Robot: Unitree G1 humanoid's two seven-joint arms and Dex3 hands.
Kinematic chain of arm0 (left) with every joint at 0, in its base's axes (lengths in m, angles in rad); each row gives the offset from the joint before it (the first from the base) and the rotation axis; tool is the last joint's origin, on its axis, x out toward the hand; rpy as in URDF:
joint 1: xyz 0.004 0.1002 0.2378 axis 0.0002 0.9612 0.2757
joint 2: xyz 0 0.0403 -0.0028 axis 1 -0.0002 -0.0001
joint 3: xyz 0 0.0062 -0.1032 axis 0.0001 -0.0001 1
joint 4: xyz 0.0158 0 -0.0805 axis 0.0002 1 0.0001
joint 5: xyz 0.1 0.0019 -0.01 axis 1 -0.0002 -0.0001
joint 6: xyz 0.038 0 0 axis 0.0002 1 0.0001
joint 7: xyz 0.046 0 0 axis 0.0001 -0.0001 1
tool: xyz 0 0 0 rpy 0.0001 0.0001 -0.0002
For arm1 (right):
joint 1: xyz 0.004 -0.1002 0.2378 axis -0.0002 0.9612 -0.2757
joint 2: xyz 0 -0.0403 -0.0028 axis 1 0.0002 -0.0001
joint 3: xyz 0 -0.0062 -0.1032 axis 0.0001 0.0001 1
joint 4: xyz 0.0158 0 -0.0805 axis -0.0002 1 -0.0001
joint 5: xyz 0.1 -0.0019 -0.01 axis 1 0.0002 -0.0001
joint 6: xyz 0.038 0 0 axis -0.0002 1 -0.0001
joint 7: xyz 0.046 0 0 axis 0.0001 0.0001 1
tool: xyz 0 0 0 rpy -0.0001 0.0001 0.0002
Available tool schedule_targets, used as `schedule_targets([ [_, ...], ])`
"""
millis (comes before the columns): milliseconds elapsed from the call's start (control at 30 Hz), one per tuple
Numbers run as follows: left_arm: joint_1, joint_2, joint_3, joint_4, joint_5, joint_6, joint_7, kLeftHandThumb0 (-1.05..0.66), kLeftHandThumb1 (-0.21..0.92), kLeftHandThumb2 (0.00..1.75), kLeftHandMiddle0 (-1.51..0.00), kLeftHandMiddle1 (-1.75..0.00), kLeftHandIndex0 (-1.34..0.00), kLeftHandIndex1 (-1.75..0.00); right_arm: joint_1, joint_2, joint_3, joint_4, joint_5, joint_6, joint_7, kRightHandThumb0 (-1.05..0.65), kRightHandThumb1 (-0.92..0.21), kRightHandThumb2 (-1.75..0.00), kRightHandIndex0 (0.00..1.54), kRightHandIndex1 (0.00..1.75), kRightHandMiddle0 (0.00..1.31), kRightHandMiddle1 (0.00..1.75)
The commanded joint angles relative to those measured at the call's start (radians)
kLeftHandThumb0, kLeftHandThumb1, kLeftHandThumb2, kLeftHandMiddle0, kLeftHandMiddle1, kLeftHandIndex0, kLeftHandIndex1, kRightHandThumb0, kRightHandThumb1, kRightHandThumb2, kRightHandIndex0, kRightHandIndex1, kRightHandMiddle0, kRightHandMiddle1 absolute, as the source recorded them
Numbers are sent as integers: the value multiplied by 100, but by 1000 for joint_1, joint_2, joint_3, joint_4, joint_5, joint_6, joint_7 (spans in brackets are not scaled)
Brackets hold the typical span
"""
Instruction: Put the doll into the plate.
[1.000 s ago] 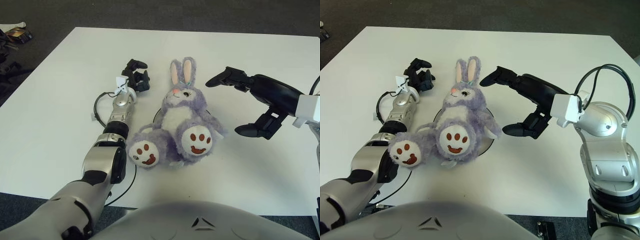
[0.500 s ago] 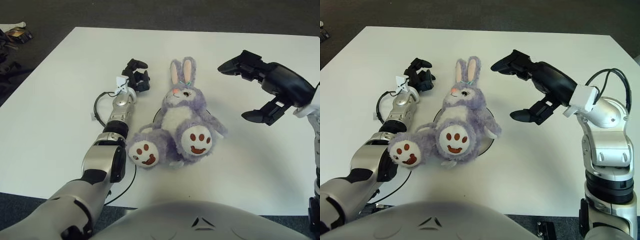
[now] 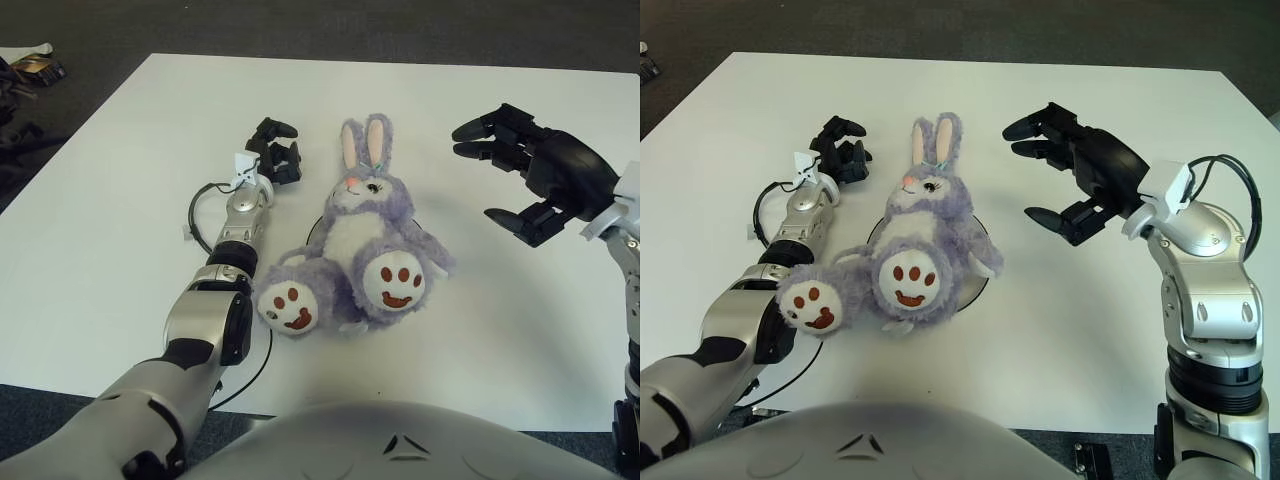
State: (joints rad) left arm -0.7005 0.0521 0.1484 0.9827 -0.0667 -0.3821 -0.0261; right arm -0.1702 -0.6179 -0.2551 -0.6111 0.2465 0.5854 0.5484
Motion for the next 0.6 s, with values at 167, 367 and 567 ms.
schedule_targets([
  [167, 24, -7, 7, 3, -17, -4, -26, -1, 31, 133, -50, -175, -49, -174, -46, 53, -4, -9, 6, 107, -136, 19, 2, -151, 3, 56, 1, 118],
  [367, 33, -10, 13, -8, -27, -14, -50, -1, 29, 127, -64, -175, -59, -146, -45, 100, -13, 49, 9, 58, -187, 19, 2, -154, 1, 61, 2, 120],
  [567, 43, -12, 14, -27, -39, -15, -69, -1, 28, 126, -65, -175, -60, -142, -52, 142, -30, 159, -9, -30, -229, 6, -1, -146, 1, 76, 5, 126],
])
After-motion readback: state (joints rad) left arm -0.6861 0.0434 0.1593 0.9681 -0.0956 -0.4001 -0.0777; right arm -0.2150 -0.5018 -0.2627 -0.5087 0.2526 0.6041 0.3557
